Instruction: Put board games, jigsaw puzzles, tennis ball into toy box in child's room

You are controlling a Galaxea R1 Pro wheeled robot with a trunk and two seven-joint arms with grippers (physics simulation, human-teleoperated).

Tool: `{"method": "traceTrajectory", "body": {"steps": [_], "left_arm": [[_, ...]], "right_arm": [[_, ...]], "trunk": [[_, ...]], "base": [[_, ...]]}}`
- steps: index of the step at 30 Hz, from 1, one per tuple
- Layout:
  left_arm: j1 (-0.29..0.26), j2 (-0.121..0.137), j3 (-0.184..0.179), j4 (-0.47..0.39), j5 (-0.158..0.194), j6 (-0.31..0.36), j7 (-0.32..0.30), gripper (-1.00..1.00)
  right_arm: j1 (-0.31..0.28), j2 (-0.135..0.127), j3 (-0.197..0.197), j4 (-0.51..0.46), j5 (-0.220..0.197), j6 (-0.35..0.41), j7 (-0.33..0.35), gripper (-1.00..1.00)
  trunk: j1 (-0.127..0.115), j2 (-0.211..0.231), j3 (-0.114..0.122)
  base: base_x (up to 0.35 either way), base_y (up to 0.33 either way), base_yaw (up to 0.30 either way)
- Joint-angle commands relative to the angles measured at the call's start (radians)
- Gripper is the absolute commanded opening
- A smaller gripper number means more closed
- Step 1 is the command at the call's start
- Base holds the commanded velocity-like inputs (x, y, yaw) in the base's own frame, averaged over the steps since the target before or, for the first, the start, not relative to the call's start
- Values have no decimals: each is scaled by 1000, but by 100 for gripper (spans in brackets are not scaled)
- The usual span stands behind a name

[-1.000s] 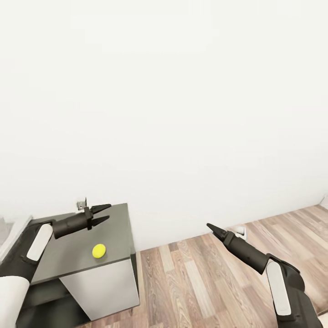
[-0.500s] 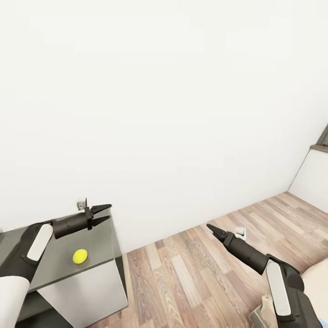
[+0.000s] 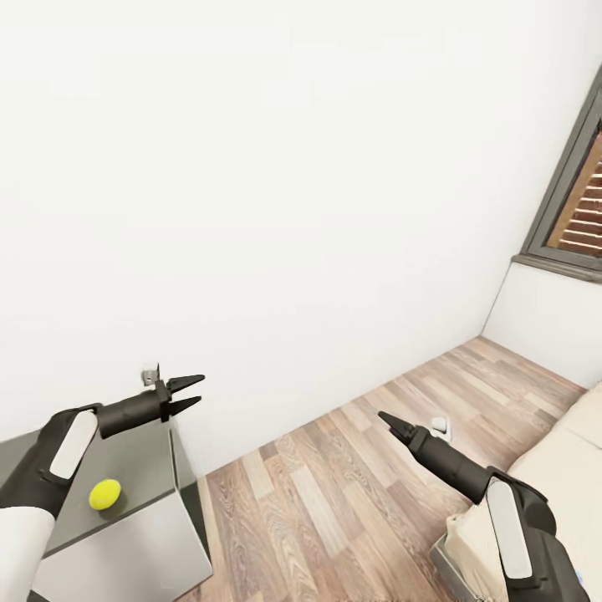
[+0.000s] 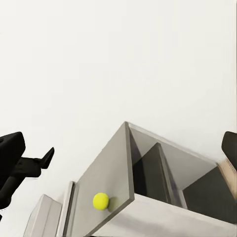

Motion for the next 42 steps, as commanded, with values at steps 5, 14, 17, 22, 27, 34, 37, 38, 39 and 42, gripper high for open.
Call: {"method": "traceTrajectory", "body": {"steps": [5,14,17,22,27,34,37,38,39,42], "left_arm": [[-1,-1,1,0,-4,3,-5,100],[-1,-2,0,0,-4,3,-5,100],[-1,-2,0,0,-4,3,-4,100],[-1,-3,0,0,-4,3,-4,100],[-1,-2,0,0,-4,3,-3,100],[-1,-2,0,0,-5,3,-3,100],[-1,-2,0,0,-5,2,-2,100],[-1,-2,0,1,-5,2,-2,100],[-1,-2,1,1,-5,2,-2,100],[-1,-3,0,1,-6,2,-1,100]], "right_arm": [[-2,1,-2,6,1,4,6,100],[-3,-4,-3,14,1,4,6,100],[-3,-3,-3,16,1,4,6,100],[-4,-5,-4,22,2,4,6,100],[-5,-4,-3,23,2,4,6,100],[-5,-4,-3,24,2,4,6,100],[-5,-4,-3,24,2,4,6,100],[-5,-4,-3,24,2,4,6,100],[-5,-4,-3,24,2,4,6,100],[-5,-5,-4,24,2,4,6,100]], "trunk": [[1,-2,-2],[1,-2,-2],[1,-2,-2],[1,-2,-2],[1,-2,-2],[1,-2,-2],[1,-2,-2],[1,-2,-2],[1,-2,-2],[1,-2,-2]], "base": [[0,0,-279],[0,0,-279],[0,0,-279],[0,0,-279],[0,0,-279],[0,0,-279],[0,0,-279],[0,0,-279],[0,0,-279],[0,0,-279]]}}
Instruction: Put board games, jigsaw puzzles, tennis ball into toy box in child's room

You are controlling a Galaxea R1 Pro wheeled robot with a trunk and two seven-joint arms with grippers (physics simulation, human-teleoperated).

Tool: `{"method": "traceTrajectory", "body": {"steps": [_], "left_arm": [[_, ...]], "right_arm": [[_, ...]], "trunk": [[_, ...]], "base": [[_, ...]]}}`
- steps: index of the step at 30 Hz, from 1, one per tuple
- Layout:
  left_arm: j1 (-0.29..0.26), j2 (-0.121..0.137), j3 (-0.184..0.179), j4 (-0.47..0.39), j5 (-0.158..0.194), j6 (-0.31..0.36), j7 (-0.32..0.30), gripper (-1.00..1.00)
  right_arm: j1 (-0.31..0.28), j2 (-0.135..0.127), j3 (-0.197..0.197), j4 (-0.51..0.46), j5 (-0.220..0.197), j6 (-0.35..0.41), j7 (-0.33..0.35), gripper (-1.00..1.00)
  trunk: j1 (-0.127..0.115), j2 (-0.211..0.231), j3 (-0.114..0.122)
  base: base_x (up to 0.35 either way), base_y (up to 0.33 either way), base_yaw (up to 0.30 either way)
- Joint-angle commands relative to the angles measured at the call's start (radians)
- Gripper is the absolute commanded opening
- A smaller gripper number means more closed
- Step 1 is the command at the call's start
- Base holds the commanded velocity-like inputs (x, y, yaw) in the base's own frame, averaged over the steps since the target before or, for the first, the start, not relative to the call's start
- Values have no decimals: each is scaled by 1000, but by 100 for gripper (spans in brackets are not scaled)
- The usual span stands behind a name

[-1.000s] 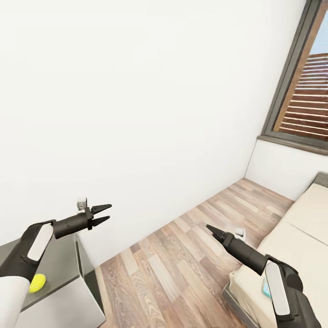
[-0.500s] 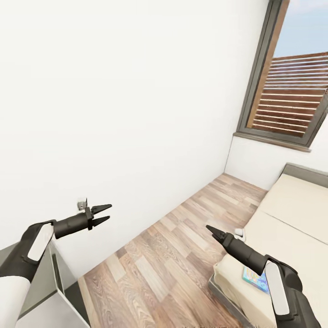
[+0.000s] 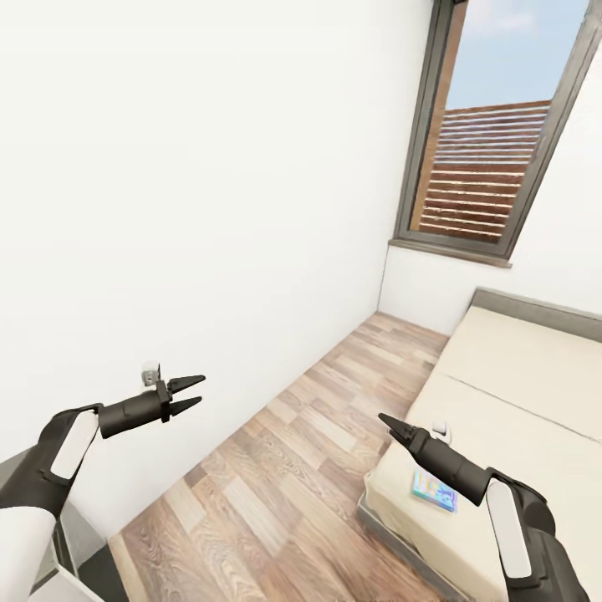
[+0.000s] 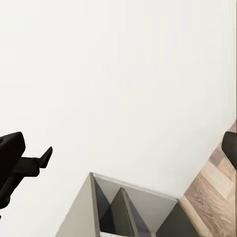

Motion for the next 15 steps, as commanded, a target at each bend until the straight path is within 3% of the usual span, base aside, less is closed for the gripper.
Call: {"method": "traceTrajectory", "body": {"steps": [1,15], "left_arm": [[-1,0,1,0,-4,3,-5,100],[-1,0,1,0,-4,3,-5,100]], "right_arm": [[-1,1,-2,0,2,5,4,100],[-1,1,-3,0,2,5,4,100]], "trunk": [[1,-2,-2],[1,-2,-2]], "base": [[0,0,-279],[0,0,-279]]}}
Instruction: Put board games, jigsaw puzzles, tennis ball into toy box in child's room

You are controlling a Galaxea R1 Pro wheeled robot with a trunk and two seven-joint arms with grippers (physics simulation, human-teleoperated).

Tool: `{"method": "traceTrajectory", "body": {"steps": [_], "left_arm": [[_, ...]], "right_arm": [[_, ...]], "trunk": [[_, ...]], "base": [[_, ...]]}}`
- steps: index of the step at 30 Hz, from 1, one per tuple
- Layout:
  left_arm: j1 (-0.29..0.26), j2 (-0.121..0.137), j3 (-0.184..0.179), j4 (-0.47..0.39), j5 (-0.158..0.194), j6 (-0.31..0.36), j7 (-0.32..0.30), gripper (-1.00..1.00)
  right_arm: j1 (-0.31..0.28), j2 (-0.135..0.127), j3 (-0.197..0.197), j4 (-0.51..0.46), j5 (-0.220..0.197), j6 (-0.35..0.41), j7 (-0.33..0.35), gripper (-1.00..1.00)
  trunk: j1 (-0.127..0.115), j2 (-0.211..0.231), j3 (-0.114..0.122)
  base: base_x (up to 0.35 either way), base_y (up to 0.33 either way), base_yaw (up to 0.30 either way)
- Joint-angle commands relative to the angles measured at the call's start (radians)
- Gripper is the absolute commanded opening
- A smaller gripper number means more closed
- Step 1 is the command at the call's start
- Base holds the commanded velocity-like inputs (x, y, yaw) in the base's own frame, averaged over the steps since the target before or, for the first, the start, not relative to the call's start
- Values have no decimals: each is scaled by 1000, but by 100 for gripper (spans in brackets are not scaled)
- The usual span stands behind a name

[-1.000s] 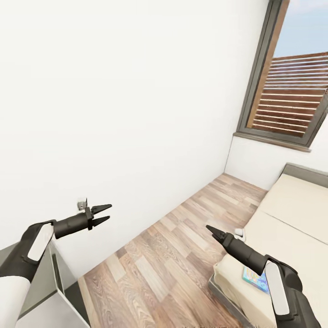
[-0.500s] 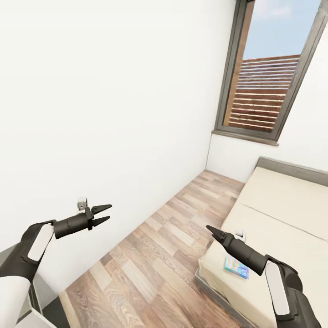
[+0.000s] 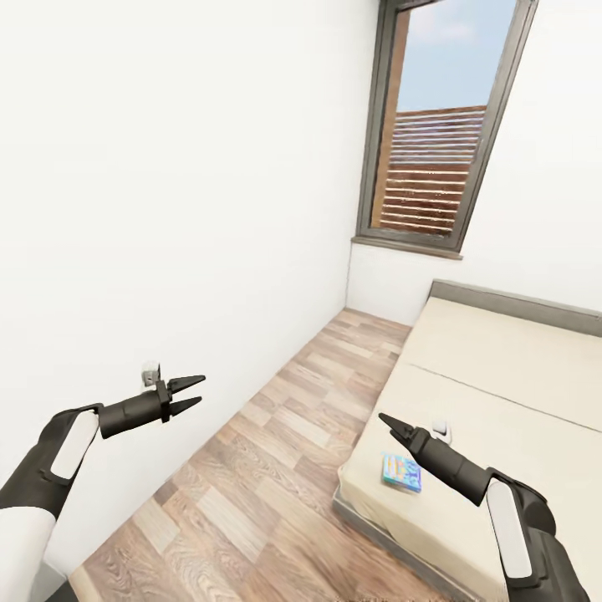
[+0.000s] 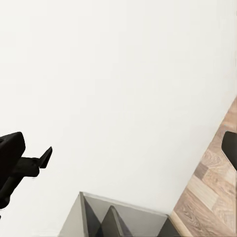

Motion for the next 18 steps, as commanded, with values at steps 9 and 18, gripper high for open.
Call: {"method": "traceTrajectory", "body": {"steps": [9,18], "left_arm": [[-1,1,2,0,-4,3,-5,100],[-1,1,3,1,-4,3,-5,100]], "right_arm": [[-1,0,-4,5,-3,5,4,100],[0,0,-5,6,-10,-31,6,100]], "trunk": [[1,-2,-2],[1,-2,-2]], "base": [[0,0,-279],[0,0,-271]]}}
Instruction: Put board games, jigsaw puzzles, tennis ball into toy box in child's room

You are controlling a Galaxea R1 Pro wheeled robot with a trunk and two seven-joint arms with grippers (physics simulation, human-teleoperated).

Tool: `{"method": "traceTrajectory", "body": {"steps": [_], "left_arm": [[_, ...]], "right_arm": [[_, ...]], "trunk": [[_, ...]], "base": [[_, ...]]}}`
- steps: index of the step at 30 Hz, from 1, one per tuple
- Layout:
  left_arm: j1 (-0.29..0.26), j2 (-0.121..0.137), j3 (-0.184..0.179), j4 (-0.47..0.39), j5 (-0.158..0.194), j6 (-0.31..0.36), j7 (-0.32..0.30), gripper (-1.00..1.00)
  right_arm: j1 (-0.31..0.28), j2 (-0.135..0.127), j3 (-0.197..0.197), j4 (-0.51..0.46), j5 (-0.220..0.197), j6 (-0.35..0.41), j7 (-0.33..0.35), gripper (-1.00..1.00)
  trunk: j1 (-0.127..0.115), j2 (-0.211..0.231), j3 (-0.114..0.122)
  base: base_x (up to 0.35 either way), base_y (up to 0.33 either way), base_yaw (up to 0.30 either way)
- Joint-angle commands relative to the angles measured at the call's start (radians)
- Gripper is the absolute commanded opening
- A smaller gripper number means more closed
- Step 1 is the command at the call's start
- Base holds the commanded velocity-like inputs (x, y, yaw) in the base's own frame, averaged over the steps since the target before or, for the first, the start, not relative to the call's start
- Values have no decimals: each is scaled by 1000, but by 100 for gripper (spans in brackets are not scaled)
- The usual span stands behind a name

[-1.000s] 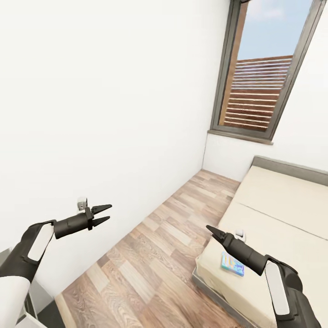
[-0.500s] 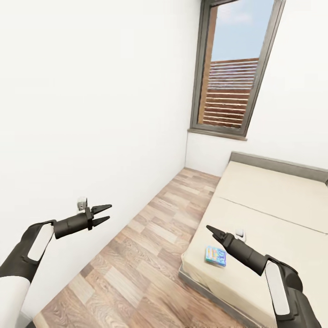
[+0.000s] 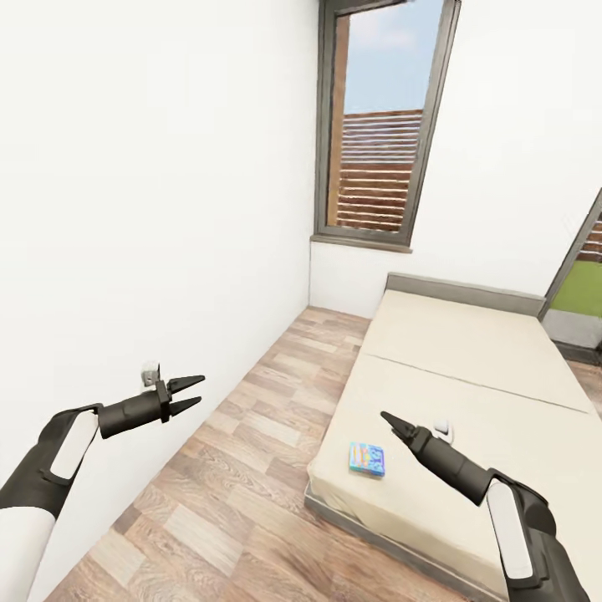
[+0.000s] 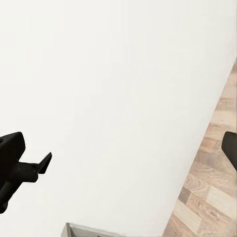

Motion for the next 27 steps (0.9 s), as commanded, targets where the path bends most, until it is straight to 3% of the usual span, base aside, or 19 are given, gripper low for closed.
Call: {"method": "traceTrajectory", "body": {"steps": [1,18,27], "left_arm": [[-1,0,1,0,-4,3,-5,100],[-1,1,1,0,-4,2,-5,100],[-1,1,1,0,-4,2,-5,100]], "right_arm": [[-1,1,-3,0,1,-12,3,100],[-1,0,-3,0,-1,-50,5,100],[0,-2,-3,-1,-29,-50,5,100]], "trunk": [[1,-2,-2],[1,-2,-2],[1,-2,-2]], "base": [[0,0,-145],[0,0,-27],[0,0,0]]}}
